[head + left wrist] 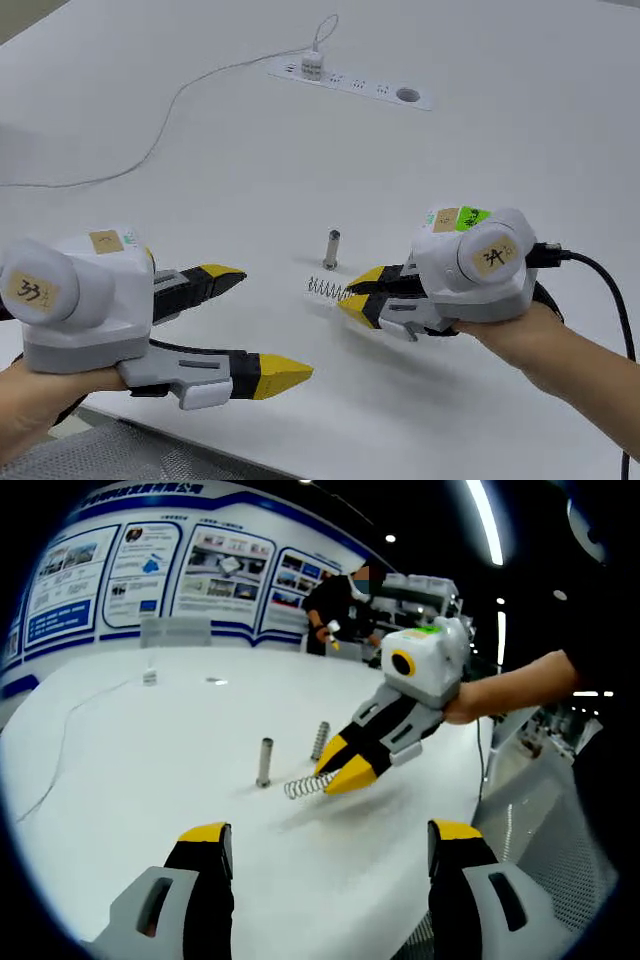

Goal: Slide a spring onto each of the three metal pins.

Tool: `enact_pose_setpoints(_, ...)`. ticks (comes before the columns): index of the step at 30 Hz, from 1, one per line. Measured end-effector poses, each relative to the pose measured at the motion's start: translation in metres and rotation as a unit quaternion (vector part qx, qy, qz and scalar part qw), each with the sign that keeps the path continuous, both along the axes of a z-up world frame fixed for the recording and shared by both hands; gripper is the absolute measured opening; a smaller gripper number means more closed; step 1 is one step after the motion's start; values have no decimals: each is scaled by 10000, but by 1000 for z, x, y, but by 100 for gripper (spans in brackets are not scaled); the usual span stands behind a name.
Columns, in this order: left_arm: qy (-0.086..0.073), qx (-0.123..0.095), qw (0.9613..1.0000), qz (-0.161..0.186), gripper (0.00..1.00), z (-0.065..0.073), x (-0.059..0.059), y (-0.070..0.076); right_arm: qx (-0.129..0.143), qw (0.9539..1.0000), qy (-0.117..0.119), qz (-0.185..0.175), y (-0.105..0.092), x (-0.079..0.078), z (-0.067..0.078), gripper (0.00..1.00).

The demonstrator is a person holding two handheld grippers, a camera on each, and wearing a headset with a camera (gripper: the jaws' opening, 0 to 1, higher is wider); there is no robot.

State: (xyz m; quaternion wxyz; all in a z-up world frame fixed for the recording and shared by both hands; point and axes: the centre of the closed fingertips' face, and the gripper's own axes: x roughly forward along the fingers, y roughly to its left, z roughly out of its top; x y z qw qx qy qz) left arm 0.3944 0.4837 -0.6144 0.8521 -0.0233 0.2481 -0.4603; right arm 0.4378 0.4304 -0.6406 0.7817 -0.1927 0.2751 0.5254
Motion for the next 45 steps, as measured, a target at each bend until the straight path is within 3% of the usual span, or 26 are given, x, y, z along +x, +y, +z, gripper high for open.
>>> enact_pose_setpoints(4, -11, 187, 9997, -128, 78, -4, -1, -4, 11, 10000, -34, 25, -8, -3, 10, 10)
enact_pose_setpoints(10, -268, 66, 9992, -281, 73, 18, 10, -23, 11, 9999, -43, 95, -18, -10, 25, 11)
enact_pose_setpoints(13, -441, 153, 9971, -596, 70, 29, 11, -38, 20, 9995, -239, 222, -20, -13, 37, 11)
enact_pose_setpoints(18, -597, 145, 9951, -778, 67, 45, 12, -49, 111, 9978, -454, 476, -16, -18, 56, 11)
enact_pose_setpoints(22, -766, 143, 9927, -923, 52, 52, 8, -52, 59, 9959, -578, 692, -14, -25, 63, 11)
enact_pose_setpoints(25, -694, 104, 9924, -1014, 41, 53, 3, -52, 177, 9939, -576, 922, -9, -36, 71, 11)
enact_pose_setpoints(27, -734, 190, 9915, -1057, 39, 52, 1, -52, 161, 9931, -614, 988, -7, -39, 73, 11)
enact_pose_setpoints(34, -772, 155, 9895, -1210, 24, 58, -9, -54, 78, 9900, -677, 1233, -3, -50, 76, 11)
enact_pose_setpoints(42, -875, 165, 9867, -1360, 16, 65, -13, -58, 1, 9880, -731, 1364, -4, -58, 78, 11)
enact_pose_setpoints(45, -901, 261, 9845, -1483, 14, 64, -16, -58, 6, 9874, -747, 1395, -5, -60, 80, 11)
